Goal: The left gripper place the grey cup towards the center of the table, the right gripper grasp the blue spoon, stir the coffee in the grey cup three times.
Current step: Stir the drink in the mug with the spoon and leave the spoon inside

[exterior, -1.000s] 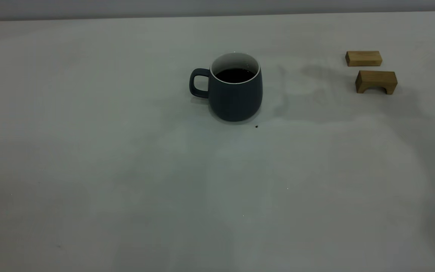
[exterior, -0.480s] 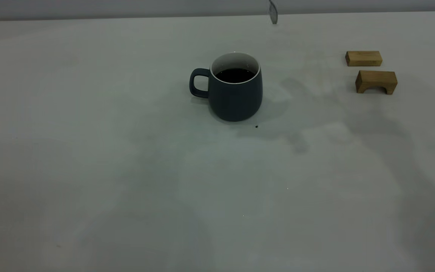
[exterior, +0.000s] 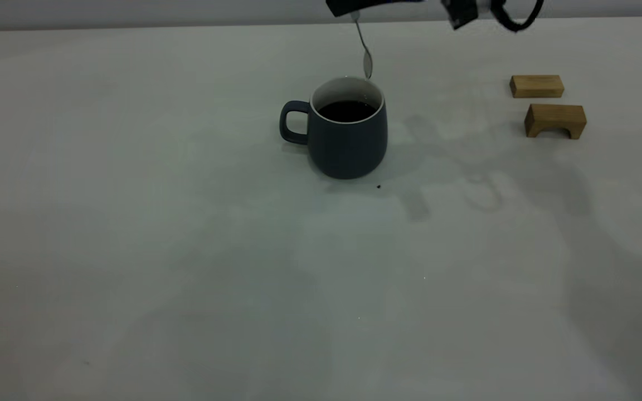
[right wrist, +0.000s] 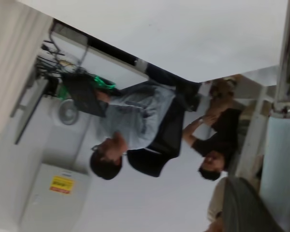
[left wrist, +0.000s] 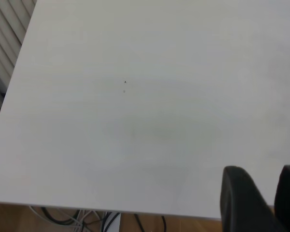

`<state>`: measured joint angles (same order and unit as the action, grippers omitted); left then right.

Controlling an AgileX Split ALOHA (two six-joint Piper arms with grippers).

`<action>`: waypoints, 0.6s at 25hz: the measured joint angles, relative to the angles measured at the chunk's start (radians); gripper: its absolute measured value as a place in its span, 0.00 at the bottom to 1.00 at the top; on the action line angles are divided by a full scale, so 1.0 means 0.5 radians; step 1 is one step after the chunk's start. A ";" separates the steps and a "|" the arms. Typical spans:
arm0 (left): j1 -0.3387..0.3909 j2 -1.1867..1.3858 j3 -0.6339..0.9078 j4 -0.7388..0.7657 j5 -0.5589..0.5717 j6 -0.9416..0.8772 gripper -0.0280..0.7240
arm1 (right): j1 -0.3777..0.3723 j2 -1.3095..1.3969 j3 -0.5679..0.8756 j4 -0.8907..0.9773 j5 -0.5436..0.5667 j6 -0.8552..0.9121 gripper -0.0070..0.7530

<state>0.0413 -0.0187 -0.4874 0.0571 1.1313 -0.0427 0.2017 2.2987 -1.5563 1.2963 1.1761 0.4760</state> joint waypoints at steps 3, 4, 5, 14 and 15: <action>0.000 0.000 0.000 0.000 0.000 0.000 0.36 | -0.022 0.063 0.000 0.117 -0.009 -0.038 0.19; 0.000 0.000 0.000 0.000 0.000 0.000 0.36 | -0.024 0.085 0.000 0.152 -0.012 -0.053 0.19; 0.000 0.000 0.000 0.000 0.000 0.000 0.36 | -0.024 0.103 0.000 0.200 -0.014 -0.063 0.19; 0.000 0.000 0.000 0.000 0.000 0.002 0.36 | -0.024 0.278 0.000 0.519 -0.027 -0.065 0.19; 0.000 0.000 0.000 0.000 0.000 0.002 0.36 | -0.024 0.301 0.000 0.567 -0.027 -0.057 0.19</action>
<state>0.0413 -0.0187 -0.4874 0.0571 1.1313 -0.0416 0.1896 2.4490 -1.5563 1.5796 1.1628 0.4477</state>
